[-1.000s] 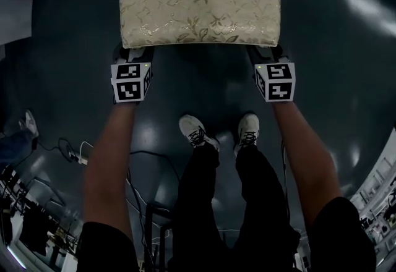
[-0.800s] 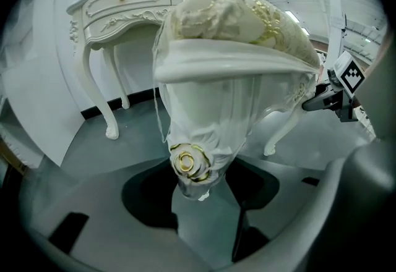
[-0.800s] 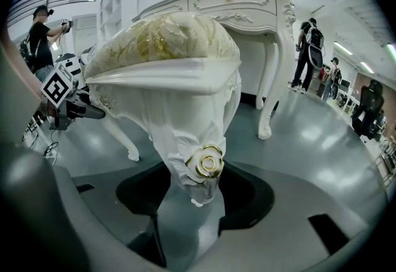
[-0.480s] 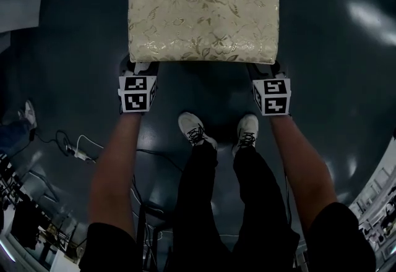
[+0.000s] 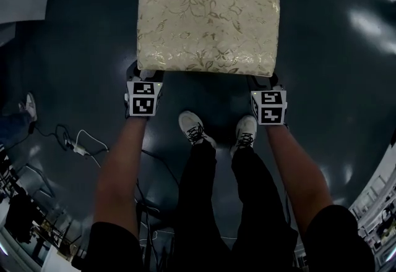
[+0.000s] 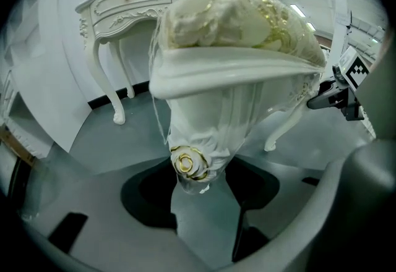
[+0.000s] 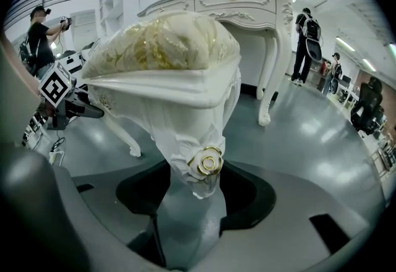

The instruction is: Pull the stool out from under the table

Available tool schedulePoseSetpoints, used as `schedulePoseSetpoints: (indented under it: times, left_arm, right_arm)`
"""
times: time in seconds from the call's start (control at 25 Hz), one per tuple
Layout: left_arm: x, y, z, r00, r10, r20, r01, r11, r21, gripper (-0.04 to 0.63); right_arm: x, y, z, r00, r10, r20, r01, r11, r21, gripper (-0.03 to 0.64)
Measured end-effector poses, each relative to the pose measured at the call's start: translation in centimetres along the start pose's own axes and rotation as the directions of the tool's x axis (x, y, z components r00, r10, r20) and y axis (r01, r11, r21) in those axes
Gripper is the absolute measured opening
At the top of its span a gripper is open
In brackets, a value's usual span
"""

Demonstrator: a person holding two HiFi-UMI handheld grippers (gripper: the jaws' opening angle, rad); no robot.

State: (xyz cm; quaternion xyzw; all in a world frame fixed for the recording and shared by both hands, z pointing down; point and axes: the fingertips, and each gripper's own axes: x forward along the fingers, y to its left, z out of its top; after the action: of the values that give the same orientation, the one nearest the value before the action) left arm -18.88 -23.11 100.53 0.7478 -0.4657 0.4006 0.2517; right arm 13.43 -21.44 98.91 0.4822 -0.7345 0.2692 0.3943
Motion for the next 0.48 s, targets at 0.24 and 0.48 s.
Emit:
schedulePoseSetpoints:
  times: [0.24,0.48]
  left_arm:
    - [-4.5,-1.0,-1.8,0.998,0.047,-0.032,-0.050,0.996,-0.074,0.235]
    - [-13.7,-3.8,0.3,0.998,0.061,0.009,-0.058,0.977,-0.207,0.008]
  right_arm:
    - [-4.4,1.6,-1.2,0.998,0.047,-0.048,-0.047,0.999,-0.014,0.191]
    - [-12.0,2.9,2.2,0.994,0.103,-0.017,-0.104,0.995,-0.005,0.028]
